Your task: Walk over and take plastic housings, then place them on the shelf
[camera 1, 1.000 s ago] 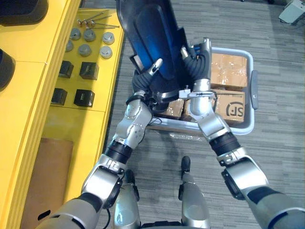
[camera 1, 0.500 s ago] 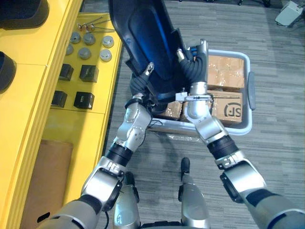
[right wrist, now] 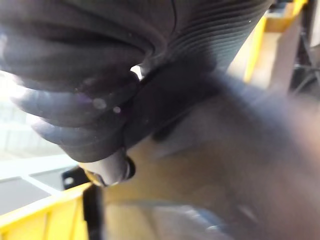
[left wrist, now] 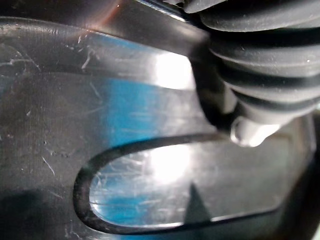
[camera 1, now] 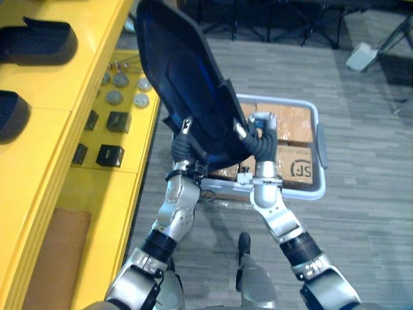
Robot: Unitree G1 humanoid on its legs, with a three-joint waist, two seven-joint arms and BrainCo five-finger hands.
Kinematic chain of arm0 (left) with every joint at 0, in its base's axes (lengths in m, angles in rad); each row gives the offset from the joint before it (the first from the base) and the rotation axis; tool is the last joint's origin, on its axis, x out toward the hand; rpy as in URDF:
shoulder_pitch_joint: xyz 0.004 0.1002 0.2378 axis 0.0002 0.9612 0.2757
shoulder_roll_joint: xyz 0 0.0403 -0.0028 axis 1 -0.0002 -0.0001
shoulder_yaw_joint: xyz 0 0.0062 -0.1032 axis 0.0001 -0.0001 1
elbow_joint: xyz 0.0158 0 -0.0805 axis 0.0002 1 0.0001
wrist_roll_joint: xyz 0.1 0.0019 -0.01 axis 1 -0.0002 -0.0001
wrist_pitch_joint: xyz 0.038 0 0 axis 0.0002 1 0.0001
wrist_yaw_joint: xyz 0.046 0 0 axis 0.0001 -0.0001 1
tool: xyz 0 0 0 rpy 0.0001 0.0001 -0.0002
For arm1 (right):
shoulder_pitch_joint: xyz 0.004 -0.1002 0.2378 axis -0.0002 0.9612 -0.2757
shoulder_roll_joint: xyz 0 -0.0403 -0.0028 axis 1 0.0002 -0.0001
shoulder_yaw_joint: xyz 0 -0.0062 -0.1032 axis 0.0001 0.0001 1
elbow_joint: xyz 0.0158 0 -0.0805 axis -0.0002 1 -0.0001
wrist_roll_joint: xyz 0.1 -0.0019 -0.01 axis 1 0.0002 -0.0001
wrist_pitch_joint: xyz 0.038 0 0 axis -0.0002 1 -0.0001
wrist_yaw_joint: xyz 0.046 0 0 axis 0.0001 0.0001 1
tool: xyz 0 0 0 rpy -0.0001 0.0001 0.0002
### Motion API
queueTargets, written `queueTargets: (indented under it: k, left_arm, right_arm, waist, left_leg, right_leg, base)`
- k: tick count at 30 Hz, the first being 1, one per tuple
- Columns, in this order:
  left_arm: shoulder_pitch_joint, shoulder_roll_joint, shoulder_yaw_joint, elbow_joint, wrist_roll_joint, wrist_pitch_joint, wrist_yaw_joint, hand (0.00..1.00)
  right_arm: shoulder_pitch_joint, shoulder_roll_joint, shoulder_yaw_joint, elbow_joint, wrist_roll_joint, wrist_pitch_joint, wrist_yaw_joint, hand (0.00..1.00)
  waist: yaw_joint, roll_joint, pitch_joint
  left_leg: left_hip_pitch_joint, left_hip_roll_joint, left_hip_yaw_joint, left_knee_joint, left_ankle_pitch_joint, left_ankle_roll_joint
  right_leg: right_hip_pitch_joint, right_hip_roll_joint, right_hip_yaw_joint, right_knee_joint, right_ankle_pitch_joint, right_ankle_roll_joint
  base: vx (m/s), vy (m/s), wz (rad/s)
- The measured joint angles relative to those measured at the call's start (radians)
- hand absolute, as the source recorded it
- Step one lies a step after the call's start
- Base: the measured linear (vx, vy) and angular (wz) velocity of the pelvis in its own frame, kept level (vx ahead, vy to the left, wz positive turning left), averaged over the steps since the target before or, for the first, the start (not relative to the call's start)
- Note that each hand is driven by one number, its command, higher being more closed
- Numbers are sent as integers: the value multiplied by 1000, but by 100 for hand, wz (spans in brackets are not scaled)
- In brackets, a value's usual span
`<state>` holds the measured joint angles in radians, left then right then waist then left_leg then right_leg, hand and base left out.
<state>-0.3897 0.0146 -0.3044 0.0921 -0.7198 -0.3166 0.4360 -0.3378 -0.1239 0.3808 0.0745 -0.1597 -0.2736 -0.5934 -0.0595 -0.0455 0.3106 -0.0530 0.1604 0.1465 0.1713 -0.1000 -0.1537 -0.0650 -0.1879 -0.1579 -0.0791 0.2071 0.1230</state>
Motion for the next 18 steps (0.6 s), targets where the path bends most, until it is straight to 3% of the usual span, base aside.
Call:
queueTargets:
  k: [8,12,14,16,17,18]
  left_arm:
    - [149,-35,52,-127,274,87,160,100]
    - [234,-43,139,-145,540,132,265,100]
    - [315,-36,195,-229,736,145,324,100]
    - [347,-24,218,-271,811,145,339,100]
    - [381,-16,243,-321,885,145,348,100]
    - [391,-16,253,-330,903,144,349,100]
  right_arm:
    - [161,24,13,-181,107,39,22,0]
    - [223,23,-108,-279,173,40,-11,0]
    - [318,22,-245,-363,337,4,-37,0]
    - [369,23,-304,-395,434,-30,-26,0]
    - [426,26,-372,-419,551,-75,18,0]
    - [437,28,-386,-421,582,-84,34,0]
  waist:
    - [24,0,-91]
    - [22,1,-95]
    - [22,1,-108]
    - [21,3,-119]
    - [21,5,-131]
    - [20,7,-135]
  left_leg:
    - [51,0,2,-32,1,-2]
    - [70,0,5,-34,0,-2]
    - [70,0,8,-36,0,-2]
    - [72,0,11,-39,0,-3]
    - [83,0,25,-42,-2,-3]
    - [90,0,31,-43,-4,-4]
  right_leg:
    - [37,0,-19,0,-18,1]
    - [54,0,-22,0,-19,1]
    - [51,0,-21,0,-20,2]
    - [49,0,-18,0,-21,2]
    - [48,0,-5,-1,-22,2]
    - [49,0,1,-1,-22,2]
  base:
    - [3,1,1]
    - [-8,3,-1]
    - [-24,11,-4]
    - [0,13,-9]
    - [6,19,-20]
    - [0,21,-22]
